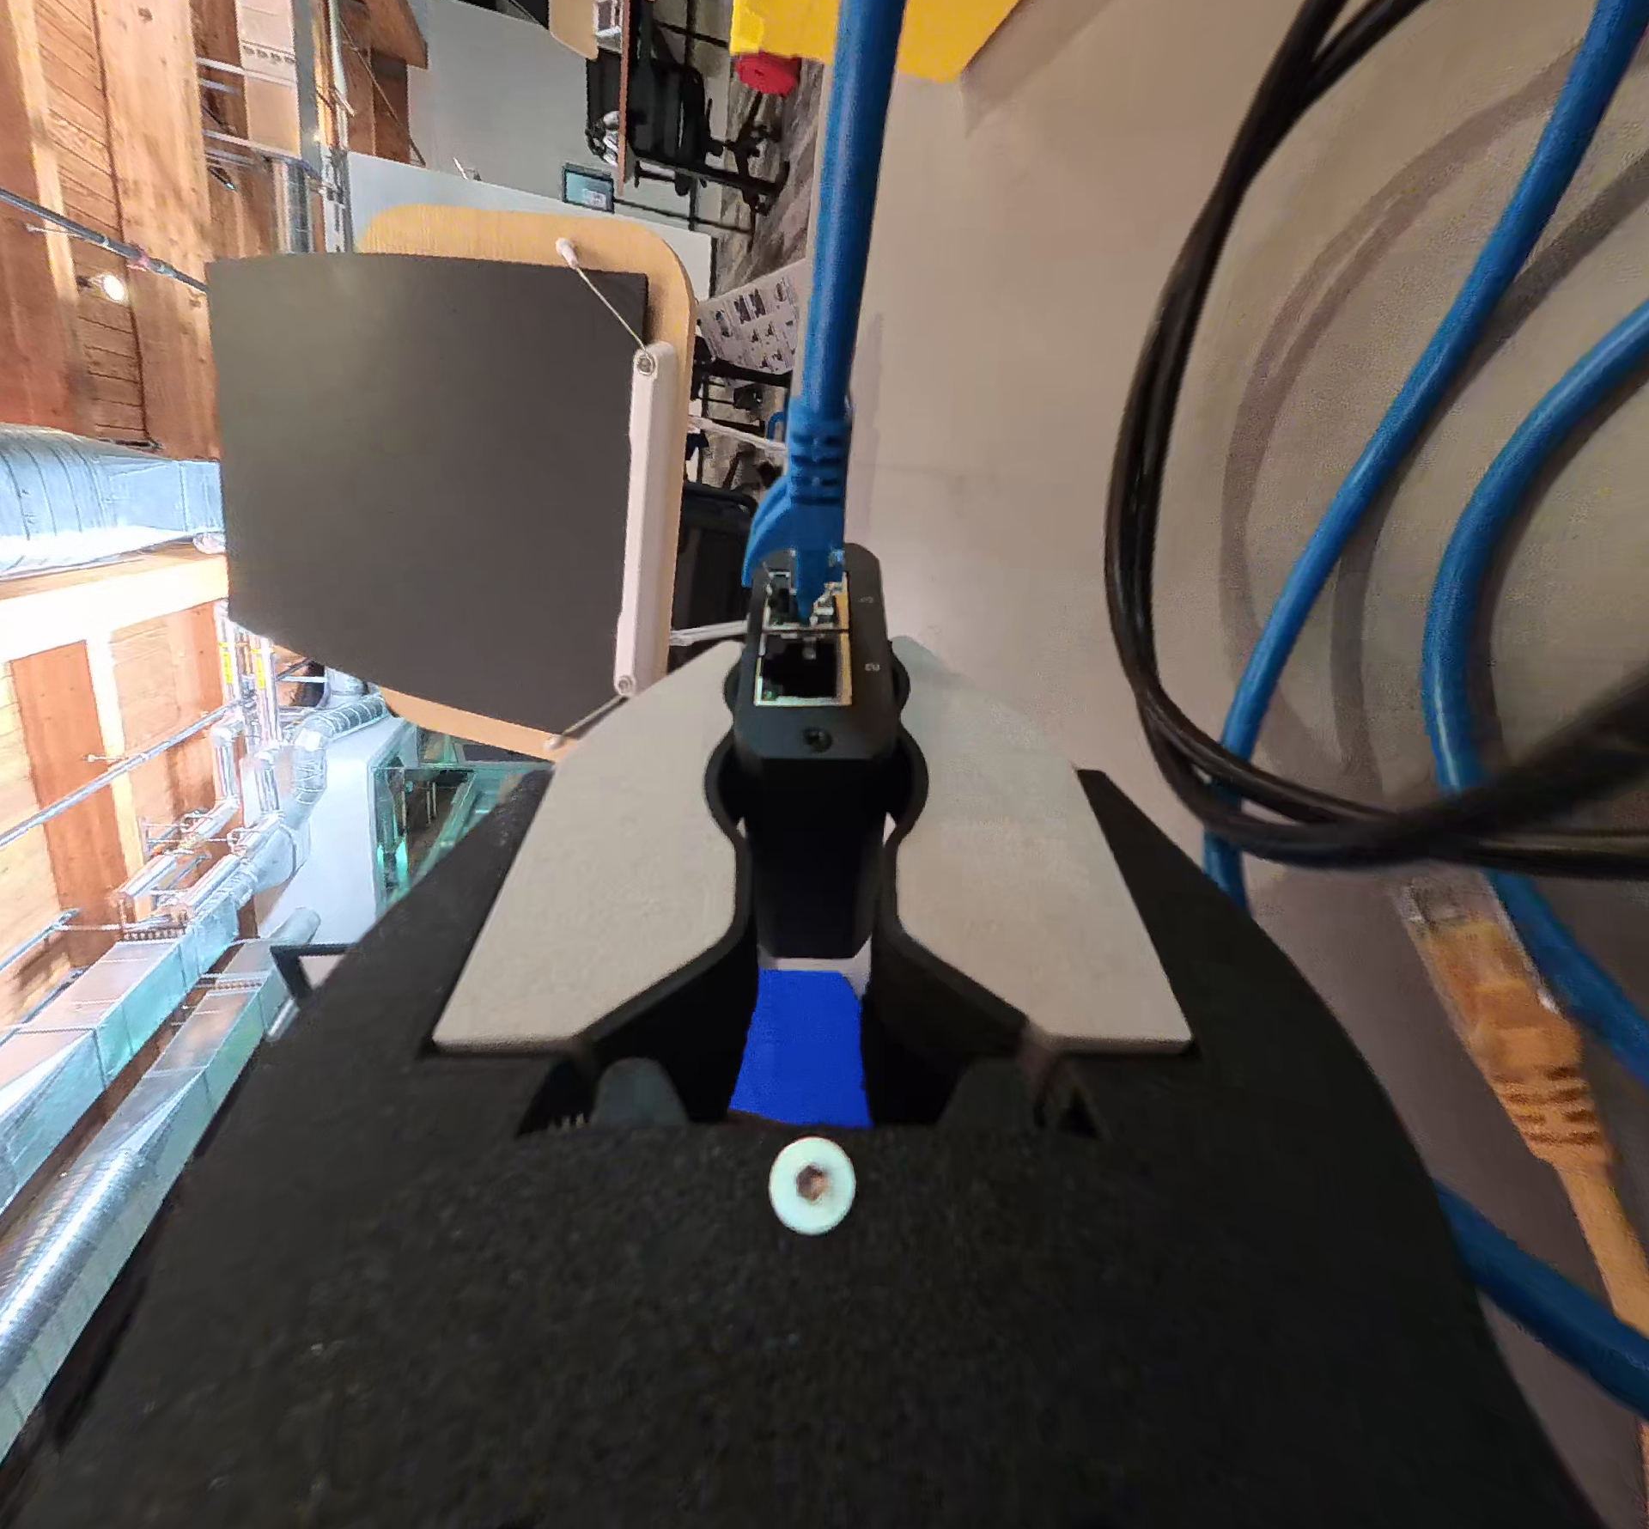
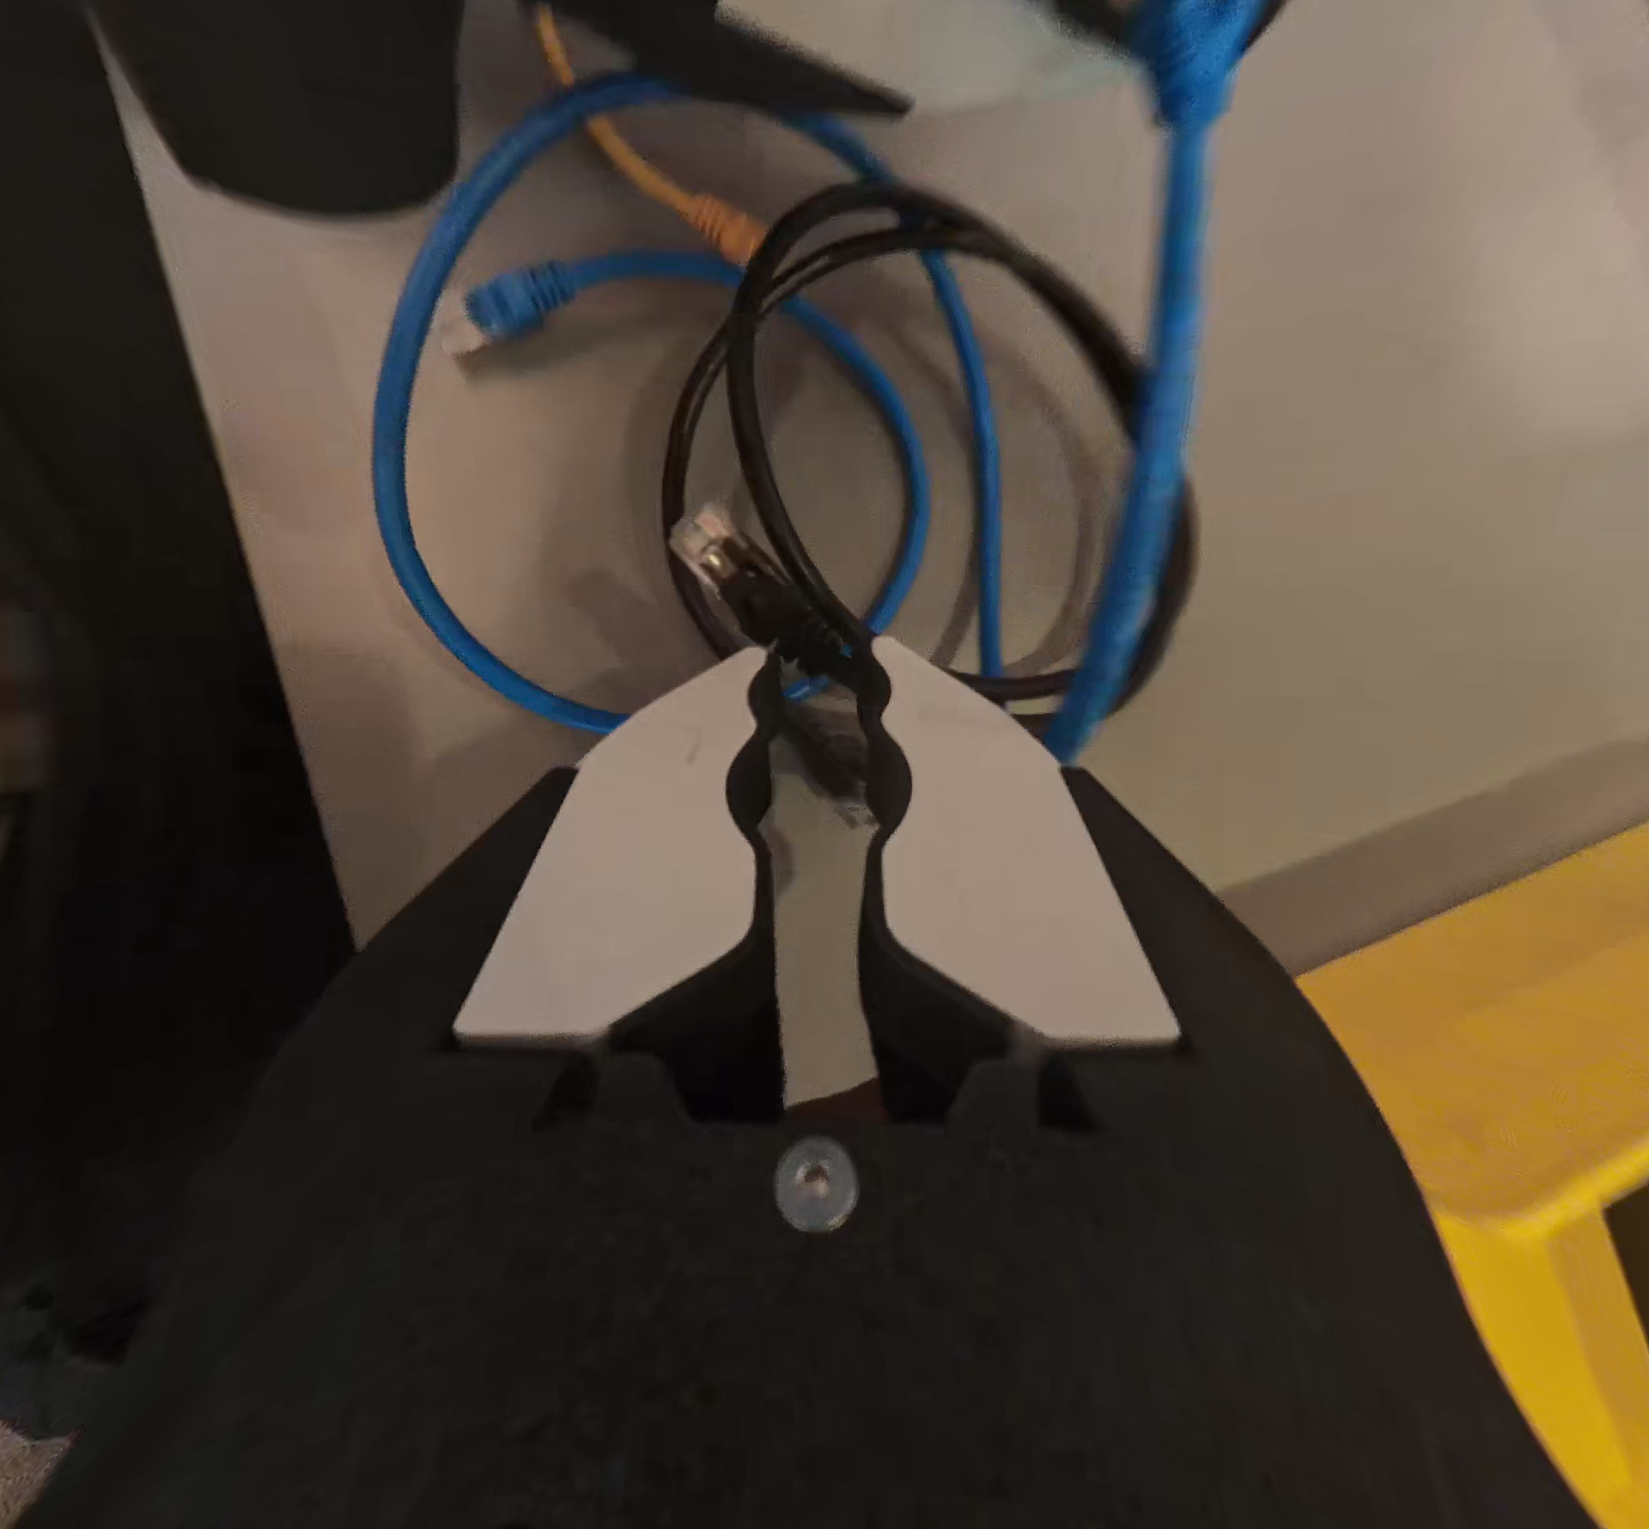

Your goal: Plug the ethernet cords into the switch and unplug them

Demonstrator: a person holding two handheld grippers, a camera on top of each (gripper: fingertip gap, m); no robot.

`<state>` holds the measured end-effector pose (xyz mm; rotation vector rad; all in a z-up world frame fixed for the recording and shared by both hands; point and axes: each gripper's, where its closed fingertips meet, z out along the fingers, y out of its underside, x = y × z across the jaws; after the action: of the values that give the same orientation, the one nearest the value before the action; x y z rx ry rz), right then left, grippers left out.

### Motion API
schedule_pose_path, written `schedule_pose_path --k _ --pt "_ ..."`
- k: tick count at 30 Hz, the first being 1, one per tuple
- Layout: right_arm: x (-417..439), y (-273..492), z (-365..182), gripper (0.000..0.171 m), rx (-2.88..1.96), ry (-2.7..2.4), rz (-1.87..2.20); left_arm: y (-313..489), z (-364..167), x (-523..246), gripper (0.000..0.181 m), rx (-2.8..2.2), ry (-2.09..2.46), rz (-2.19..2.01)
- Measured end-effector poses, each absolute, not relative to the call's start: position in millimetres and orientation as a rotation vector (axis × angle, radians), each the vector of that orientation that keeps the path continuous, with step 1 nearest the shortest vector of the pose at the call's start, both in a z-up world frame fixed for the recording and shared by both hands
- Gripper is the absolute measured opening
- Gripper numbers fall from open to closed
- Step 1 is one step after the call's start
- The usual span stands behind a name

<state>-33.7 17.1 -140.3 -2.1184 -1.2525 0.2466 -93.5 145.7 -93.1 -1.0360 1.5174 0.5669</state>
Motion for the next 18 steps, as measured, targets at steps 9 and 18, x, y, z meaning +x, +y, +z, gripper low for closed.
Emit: schedule_pose_path --k 9,18 --pt "-67.1 17.7 -45.4 0.030 -1.827 -1.273 0.422 149.1 -120.2 -96.1 0.026 -1.157 1.631 0.316" --pt "-84.0 104.6 -76.3 0.039 -1.665 -1.672 0.014 135.8 -128.1 -91.7 0.026 -1.171 1.686 0.241"
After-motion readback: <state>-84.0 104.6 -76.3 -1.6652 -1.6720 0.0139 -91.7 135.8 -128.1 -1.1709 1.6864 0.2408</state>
